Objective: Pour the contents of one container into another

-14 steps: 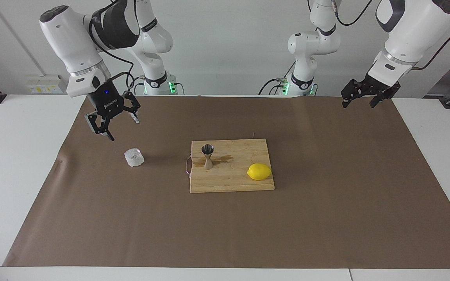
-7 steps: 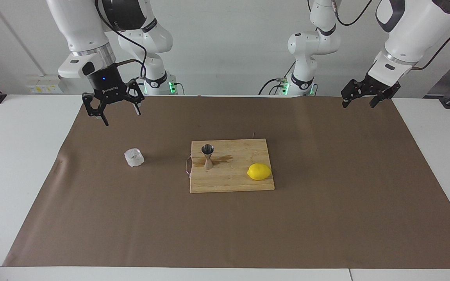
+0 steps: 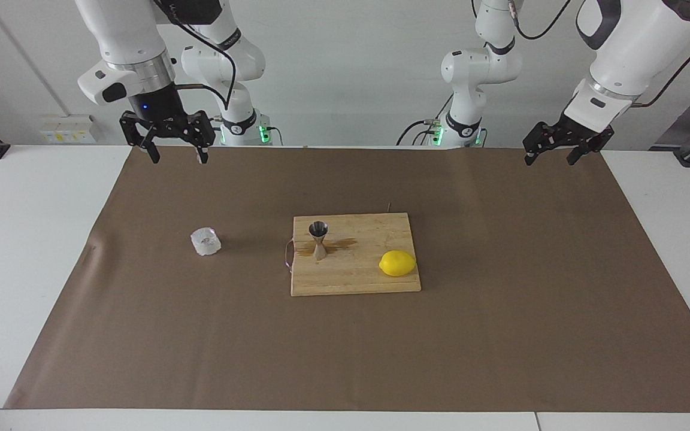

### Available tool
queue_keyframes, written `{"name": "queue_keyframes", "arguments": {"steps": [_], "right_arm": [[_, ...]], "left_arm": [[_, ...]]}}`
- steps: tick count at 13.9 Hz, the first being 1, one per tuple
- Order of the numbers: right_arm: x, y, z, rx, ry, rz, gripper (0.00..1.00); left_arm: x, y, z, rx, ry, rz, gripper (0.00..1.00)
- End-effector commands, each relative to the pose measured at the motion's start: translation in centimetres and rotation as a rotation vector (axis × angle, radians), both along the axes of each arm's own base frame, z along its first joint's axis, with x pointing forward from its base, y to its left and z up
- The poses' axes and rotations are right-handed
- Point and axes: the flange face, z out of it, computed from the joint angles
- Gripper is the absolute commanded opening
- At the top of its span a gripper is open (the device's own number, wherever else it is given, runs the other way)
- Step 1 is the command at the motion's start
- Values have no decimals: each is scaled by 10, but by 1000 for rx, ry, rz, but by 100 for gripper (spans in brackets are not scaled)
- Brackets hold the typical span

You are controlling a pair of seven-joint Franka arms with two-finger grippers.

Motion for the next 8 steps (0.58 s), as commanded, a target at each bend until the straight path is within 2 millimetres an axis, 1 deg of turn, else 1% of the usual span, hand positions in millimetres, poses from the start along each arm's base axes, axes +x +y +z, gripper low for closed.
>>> {"name": "queue_keyframes", "arguments": {"steps": [1,5,8], "right_arm": [[-6,-13,-13,-23,31,-42,100],[-2,-14,-15,-13,35,-42,100],[4,-11,-12,-20,33,-38,100]], "left_arm": [[-7,2,2,1,5,9,100],[-7,2,2,1,4,9,100],[-7,2,2,1,4,9,100]]}}
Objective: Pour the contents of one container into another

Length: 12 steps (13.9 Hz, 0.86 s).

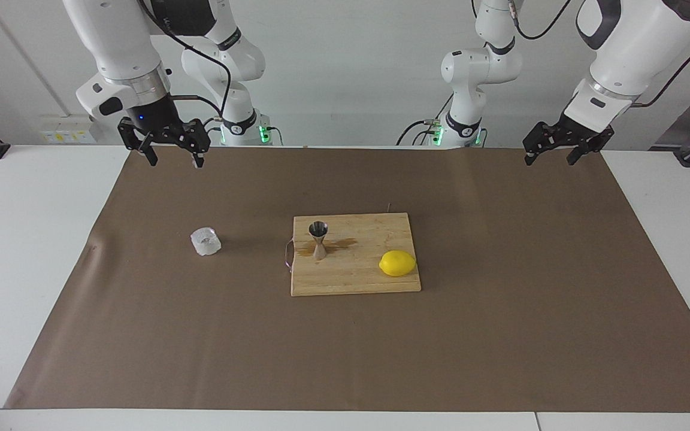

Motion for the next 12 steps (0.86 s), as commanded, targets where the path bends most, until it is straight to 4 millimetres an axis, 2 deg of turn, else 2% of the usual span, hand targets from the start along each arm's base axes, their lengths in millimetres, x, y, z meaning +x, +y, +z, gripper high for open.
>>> {"name": "queue_keyframes", "arguments": {"steps": [1,3,9,12], "right_arm": [[5,-2,6,-23,15,-17,100],[12,-1,3,-40,35,-15,100],[11,-5,-2,-45,35,-22,100],[10,-1,-1,-42,34,-13,100]], "left_arm": [[-7,2,3,1,2,9,100],[-7,2,3,1,4,8,100],[-7,2,3,1,2,9,100],[-7,2,3,1,4,8,100]]}}
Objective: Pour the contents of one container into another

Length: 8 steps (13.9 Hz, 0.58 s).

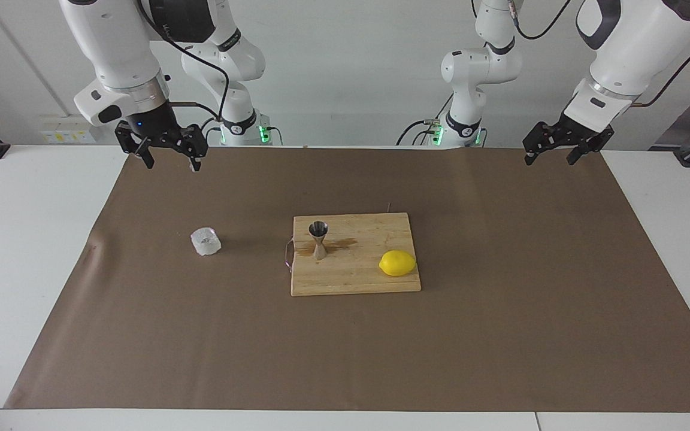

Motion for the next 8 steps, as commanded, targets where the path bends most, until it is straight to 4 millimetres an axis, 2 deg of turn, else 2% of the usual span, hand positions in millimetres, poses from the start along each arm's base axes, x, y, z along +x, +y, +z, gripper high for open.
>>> {"name": "queue_keyframes", "arguments": {"steps": [1,4,8], "right_arm": [[1,2,3,-10,1,-14,100],[-5,2,-5,37,23,-28,100],[-5,1,-5,45,22,-30,100]], "left_arm": [[-7,2,3,1,2,9,100],[-7,2,3,1,2,10,100],[-7,2,3,1,2,9,100]]}}
